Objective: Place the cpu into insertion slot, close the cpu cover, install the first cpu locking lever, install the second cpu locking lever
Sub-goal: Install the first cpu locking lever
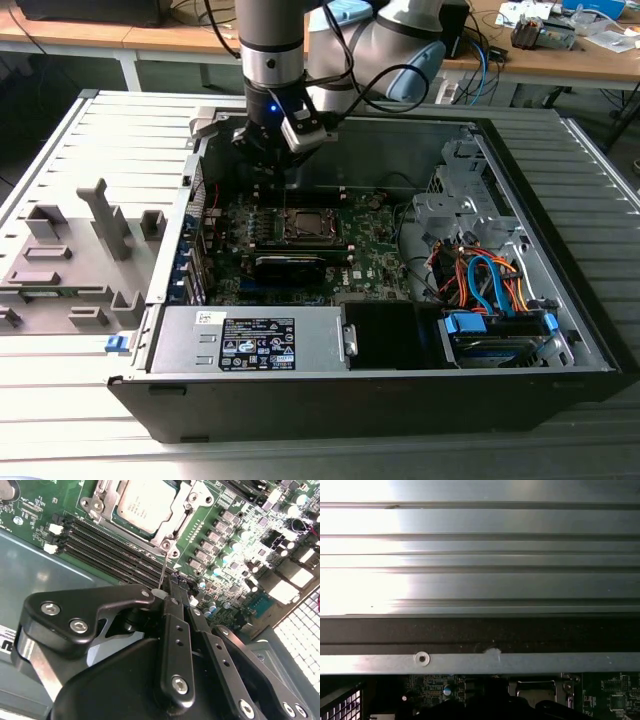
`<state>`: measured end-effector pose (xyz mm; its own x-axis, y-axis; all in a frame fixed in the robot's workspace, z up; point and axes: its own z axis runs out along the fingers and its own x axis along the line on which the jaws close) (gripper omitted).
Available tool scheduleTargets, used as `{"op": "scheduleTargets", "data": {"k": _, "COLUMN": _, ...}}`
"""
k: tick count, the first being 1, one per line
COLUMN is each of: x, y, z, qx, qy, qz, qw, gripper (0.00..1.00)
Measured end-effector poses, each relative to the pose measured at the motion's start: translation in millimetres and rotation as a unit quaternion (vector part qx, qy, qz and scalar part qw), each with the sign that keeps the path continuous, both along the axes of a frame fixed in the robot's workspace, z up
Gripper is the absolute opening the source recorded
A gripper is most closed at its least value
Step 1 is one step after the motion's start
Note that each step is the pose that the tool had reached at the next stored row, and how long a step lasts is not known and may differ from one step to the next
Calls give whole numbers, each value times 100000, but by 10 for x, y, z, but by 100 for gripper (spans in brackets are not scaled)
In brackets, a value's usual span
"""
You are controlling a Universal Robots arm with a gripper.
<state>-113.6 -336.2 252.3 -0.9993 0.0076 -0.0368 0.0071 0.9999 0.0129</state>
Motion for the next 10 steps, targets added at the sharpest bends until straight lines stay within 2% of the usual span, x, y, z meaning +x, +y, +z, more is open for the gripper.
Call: {"op": "scheduleTargets", "data": {"k": 10, "x": 95, "y": 0, "z": 0, "qx": -2, "qy": 3, "qz": 2, "qw": 100000, "gripper": 11}}
